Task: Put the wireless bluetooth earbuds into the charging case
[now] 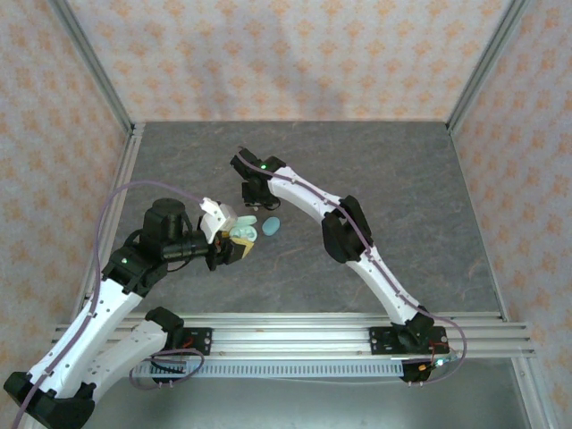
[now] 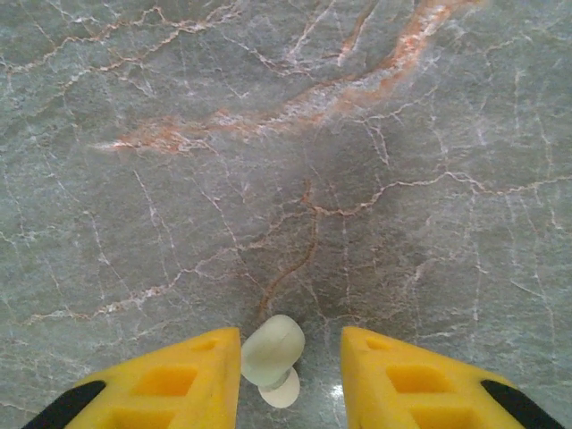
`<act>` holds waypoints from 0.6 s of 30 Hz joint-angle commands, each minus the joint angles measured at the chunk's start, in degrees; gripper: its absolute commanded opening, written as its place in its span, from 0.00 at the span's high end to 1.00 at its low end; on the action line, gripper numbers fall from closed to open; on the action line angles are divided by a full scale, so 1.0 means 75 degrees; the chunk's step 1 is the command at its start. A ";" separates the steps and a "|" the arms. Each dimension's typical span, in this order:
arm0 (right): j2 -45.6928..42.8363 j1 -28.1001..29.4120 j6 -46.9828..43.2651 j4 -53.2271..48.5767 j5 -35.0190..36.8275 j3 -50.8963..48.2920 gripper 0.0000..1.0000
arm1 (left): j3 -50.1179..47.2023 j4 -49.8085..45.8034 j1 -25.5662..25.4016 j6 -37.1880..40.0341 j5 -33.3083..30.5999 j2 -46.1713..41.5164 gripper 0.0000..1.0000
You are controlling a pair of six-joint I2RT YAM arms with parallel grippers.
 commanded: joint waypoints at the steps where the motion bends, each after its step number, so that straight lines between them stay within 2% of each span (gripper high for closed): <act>1: 0.0305 0.0048 0.0106 0.0017 0.0192 0.0297 0.66 | -0.0029 -0.0120 0.0071 0.0190 -0.0129 -0.0127 0.87; 7: 0.0411 0.0048 0.0089 0.0018 0.0099 0.0304 0.69 | -0.0026 -0.0167 0.0080 0.0217 -0.0129 -0.0139 0.87; 18: 0.0011 -0.0084 -0.0132 -0.0428 0.0000 -0.0009 0.85 | -0.0053 -0.0122 0.0078 0.0154 -0.0026 -0.0162 0.87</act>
